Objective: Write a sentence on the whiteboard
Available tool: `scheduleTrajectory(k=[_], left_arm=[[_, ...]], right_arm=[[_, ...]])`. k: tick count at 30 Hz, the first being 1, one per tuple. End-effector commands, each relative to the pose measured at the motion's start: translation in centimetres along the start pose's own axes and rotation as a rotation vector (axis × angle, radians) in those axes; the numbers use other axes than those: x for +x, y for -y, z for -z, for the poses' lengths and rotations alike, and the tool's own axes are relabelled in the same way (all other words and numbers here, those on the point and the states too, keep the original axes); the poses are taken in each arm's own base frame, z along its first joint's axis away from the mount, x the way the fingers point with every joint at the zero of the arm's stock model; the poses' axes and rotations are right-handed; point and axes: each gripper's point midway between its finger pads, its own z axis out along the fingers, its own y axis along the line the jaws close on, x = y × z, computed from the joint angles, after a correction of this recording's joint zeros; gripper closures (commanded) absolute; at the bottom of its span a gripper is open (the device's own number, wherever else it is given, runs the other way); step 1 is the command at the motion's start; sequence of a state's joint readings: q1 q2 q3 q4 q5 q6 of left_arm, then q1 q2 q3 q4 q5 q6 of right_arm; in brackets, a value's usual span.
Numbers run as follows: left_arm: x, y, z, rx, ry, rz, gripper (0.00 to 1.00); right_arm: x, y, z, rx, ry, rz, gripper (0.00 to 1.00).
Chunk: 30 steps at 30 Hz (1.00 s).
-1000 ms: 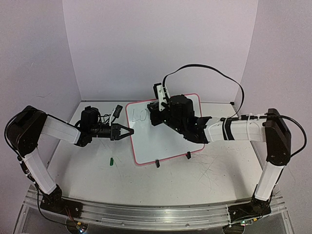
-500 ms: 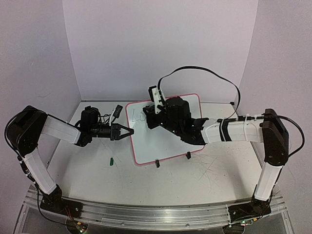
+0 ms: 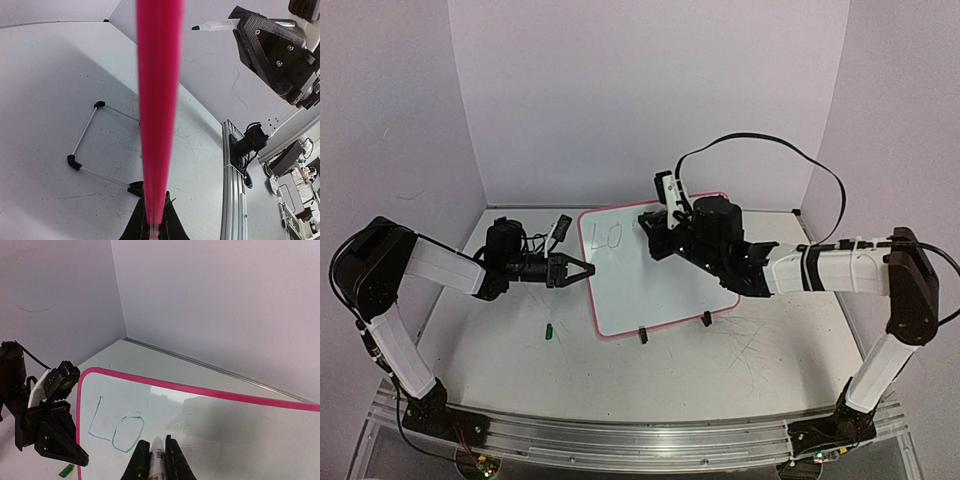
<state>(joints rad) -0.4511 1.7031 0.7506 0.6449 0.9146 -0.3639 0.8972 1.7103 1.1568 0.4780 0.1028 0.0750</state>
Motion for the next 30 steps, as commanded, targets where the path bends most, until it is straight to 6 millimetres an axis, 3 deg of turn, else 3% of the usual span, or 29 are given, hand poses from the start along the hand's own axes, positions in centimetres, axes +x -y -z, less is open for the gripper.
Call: scheduleTrajectory(k=[1,17,30], left_arm=[[-1.7,0.3,-0.1,0.012,0.028,-0.049,1.0],[-1.6,0.3,-0.1,0.013,0.026,-0.048,1.0],[-1.7,0.4,0.0,0.011,0.027,-0.052,1.0]], right_arm=[[-2.2,-1.1,-1.1,-0.024,0.055,0.033,1.0],[-2.0,-0.7,-2.3,0.01,0.055,0.025,1.0],[-0.8,0.0,-2.5,0.046,0.026,0.026,1.0]])
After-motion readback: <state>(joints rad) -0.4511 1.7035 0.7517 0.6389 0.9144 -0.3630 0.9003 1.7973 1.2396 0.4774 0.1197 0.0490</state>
